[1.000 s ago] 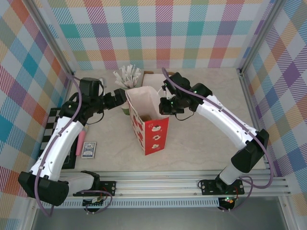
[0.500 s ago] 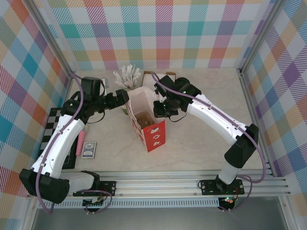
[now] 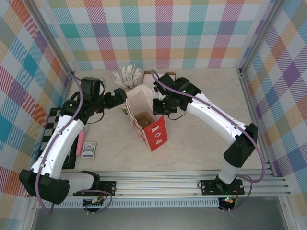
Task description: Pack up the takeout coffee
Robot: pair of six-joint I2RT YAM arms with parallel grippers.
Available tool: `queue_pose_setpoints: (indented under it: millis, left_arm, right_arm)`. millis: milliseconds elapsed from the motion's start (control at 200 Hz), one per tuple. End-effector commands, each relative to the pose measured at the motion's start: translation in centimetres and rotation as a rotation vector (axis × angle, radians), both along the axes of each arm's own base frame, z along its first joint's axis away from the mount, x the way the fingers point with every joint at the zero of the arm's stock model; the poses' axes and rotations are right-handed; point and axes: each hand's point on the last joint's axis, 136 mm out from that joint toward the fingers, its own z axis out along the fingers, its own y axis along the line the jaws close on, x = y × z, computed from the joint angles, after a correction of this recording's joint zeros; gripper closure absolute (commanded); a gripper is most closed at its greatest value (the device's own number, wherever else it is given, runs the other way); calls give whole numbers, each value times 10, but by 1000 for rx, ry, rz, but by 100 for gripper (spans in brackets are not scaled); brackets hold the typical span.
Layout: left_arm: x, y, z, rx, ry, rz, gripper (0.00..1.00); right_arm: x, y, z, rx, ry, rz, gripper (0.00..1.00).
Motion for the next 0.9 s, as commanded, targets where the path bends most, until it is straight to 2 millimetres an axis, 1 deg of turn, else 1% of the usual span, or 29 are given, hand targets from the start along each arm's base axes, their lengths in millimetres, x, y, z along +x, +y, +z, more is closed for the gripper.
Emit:
queue_pose_setpoints:
  millis: [0, 100, 140, 275, 345, 405, 470, 505, 525, 580, 650, 715, 790, 870, 895]
  left_arm:
    - [-2, 5, 8, -3, -31, 26, 0]
    - [-2, 5, 8, -7, -37, 28, 0]
    - [-1, 5, 8, -9, -39, 31, 0]
    - [1, 8, 9, -9, -48, 54, 0]
    - [3, 7, 9, -18, -50, 57, 0]
    - [4, 5, 10, -29, -52, 54, 0]
    - [5, 4, 10, -36, -51, 56, 0]
    - [6, 4, 10, -37, -53, 61, 0]
    - [6, 5, 11, -37, -54, 66, 0]
    - [6, 8, 11, -33, -57, 86, 0]
    - [6, 14, 10, -24, -56, 122, 0]
    - [6, 20, 9, -20, -58, 156, 0]
    - [7, 19, 9, -36, -62, 163, 0]
    - [9, 9, 11, -69, -64, 117, 0]
    - [10, 6, 12, -77, -63, 103, 0]
  right_arm:
    - [5, 8, 8, 23, -19, 13, 84]
    - [4, 0, 15, 8, -44, 7, 71]
    - [3, -4, 20, 0, -63, 10, 64]
    - [-3, -22, 30, -37, -117, 25, 44]
    - [-6, -27, 36, -40, -151, 48, 34]
    - [-8, -25, 45, -12, -190, 86, 25]
    - [-8, -25, 59, 19, -245, 109, 12]
    - [-8, -28, 67, 32, -280, 111, 6]
    - [-6, -30, 73, 40, -301, 104, 1]
    - [-1, -38, 88, 76, -356, 71, 0]
    - [6, -50, 112, 168, -417, 15, 0]
    - [12, -63, 129, 241, -476, -42, 0]
    - [17, -74, 137, 281, -520, -79, 0]
    - [16, -72, 130, 287, -498, -28, 0]
    - [16, -70, 126, 277, -483, -14, 2]
